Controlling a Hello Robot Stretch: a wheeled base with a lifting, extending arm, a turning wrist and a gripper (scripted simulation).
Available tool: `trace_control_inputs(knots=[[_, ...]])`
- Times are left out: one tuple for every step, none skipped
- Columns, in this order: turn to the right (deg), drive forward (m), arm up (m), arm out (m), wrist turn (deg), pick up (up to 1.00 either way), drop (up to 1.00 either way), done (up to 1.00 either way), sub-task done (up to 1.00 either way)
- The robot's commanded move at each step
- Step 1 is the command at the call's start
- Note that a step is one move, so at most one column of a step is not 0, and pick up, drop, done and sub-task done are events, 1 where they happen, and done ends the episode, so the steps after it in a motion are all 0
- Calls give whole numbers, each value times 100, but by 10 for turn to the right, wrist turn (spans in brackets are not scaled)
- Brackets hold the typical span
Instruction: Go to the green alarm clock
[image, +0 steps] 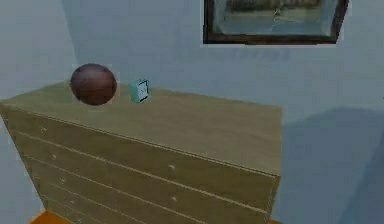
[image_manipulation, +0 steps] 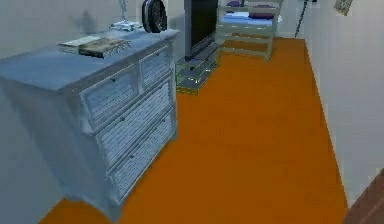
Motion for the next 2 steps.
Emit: trace_control_inputs(knots=[[-120,0,0,0,0,0,0,0,0],[0,0,0,0,0,0,0,100,0]])
